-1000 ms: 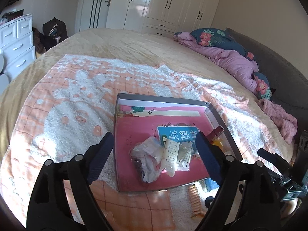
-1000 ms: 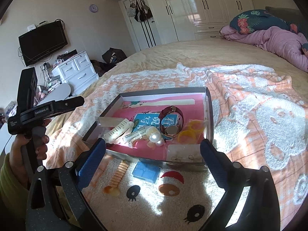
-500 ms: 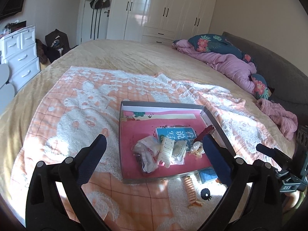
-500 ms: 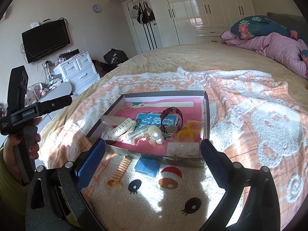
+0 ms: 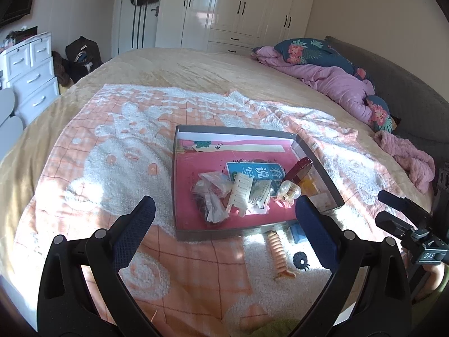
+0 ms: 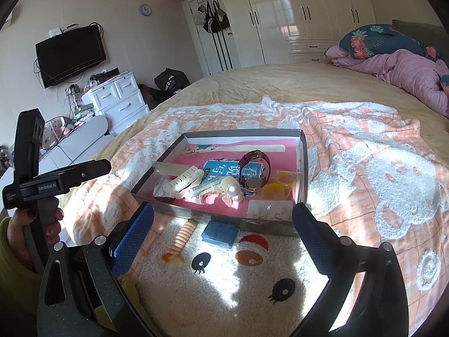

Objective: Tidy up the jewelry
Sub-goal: 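Withdraw both tools from the grey box, then grasp the orange spiral hair tie with the left tool while the right tool grasps the blue box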

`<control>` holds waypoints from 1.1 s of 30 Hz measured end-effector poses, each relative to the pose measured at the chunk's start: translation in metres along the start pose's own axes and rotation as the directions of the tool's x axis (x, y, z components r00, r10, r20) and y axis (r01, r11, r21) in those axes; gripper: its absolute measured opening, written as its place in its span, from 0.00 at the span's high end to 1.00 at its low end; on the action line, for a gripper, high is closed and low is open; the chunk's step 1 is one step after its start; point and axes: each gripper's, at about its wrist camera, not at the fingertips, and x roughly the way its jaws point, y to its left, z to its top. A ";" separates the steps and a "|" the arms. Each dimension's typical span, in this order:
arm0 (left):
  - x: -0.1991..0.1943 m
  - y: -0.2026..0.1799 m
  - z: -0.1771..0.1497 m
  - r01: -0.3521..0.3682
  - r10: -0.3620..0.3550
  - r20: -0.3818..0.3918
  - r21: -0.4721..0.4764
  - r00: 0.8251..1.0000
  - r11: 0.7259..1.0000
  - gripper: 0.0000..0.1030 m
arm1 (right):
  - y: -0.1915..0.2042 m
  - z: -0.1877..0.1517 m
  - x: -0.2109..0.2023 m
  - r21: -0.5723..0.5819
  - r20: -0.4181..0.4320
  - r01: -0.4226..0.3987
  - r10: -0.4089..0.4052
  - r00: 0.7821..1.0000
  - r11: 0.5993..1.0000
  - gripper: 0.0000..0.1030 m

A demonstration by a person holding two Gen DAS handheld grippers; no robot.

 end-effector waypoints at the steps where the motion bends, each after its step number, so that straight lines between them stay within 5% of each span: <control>1: 0.000 0.000 -0.002 0.001 -0.001 -0.004 0.002 1.000 1.000 0.09 | 0.000 -0.001 0.000 -0.001 -0.003 0.001 -0.001 1.000 1.000 0.05; 20: 0.025 -0.020 -0.038 0.011 -0.003 -0.125 0.061 0.992 0.998 0.09 | -0.005 -0.025 0.012 -0.002 -0.089 0.012 -0.012 0.996 1.000 0.05; 33: 0.055 -0.043 -0.062 0.100 -0.071 -0.245 0.107 0.967 0.989 0.11 | -0.023 -0.040 0.028 0.026 -0.150 0.037 -0.032 0.988 0.999 0.05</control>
